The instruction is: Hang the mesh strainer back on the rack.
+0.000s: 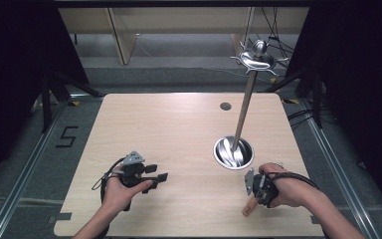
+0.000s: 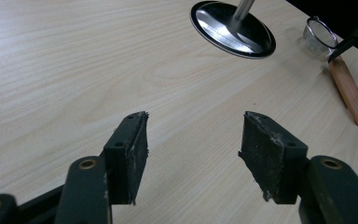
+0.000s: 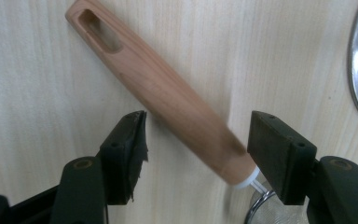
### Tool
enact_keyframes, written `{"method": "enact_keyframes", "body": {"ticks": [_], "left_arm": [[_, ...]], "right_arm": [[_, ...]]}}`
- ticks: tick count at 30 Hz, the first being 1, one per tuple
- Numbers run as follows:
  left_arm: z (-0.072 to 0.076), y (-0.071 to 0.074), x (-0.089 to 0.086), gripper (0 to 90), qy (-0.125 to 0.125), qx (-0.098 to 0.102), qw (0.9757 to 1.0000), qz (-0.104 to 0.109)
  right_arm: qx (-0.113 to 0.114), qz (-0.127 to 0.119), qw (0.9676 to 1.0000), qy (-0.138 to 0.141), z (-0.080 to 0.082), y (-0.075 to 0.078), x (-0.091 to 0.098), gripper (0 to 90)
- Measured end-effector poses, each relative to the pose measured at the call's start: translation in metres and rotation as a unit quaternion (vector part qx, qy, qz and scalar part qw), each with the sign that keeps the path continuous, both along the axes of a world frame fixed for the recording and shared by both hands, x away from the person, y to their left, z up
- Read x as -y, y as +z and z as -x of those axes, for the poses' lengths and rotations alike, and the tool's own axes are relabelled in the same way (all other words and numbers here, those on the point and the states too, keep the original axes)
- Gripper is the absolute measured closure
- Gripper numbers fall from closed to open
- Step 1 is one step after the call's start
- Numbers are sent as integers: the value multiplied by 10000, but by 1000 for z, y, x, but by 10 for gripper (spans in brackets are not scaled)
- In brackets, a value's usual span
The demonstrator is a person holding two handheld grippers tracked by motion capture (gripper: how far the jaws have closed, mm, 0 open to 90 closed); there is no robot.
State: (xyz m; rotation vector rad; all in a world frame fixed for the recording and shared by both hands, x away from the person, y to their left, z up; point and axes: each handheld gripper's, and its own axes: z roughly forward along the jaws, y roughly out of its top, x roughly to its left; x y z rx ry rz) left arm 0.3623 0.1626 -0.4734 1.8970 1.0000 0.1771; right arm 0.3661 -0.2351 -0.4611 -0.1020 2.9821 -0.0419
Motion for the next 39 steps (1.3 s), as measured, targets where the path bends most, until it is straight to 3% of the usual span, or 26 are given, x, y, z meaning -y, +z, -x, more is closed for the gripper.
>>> {"method": "enact_keyframes", "body": {"ticks": [2,3,4,6,8,9,14,20,21,23,25,27,31,38,39], "left_arm": [[0,0,0,402,-13,0,10000,23],[0,1,0,402,41,18,10000,-25],[0,0,0,402,-7,14,10000,28],[0,0,0,402,14,11,10000,18],[0,0,0,402,-2,3,10000,3],[0,0,0,402,3,3,10000,10],[0,0,1,402,-6,-10,10000,52],[0,0,1,402,-5,-10,10000,51],[0,0,1,402,-2,-4,10000,55],[0,0,1,402,64,18,10000,2],[0,0,1,402,61,17,10000,5],[0,0,1,402,8,9,10000,48],[0,0,1,402,6,7,10000,51],[0,1,0,402,43,16,10000,-33],[0,1,0,403,41,13,10000,-33]], "right_arm": [[-46,7,9999,108,-2,-2,-1,385],[-149,56,9999,-21,-1,-5,-2,405],[-98,128,9998,94,-3,-6,-3,414],[-143,114,9998,-4,-2,-7,-3,431],[-138,185,9997,82,-4,-6,-3,474],[-168,204,9996,-29,-3,-6,-3,493],[-237,224,9995,-57,-2,-8,-1,545],[-294,236,9990,-248,0,-7,-1,655],[-308,269,9979,-506,2,-6,-1,679],[-315,126,9987,-388,-1,-7,-1,681],[-284,133,9982,-501,0,-7,-1,680],[-315,236,9959,-812,4,-6,-1,680],[-312,220,9953,-893,3,-6,-1,681],[-213,-43,9929,-1167,4,-3,3,682],[-143,-207,9952,-950,1,-3,4,682]]}}
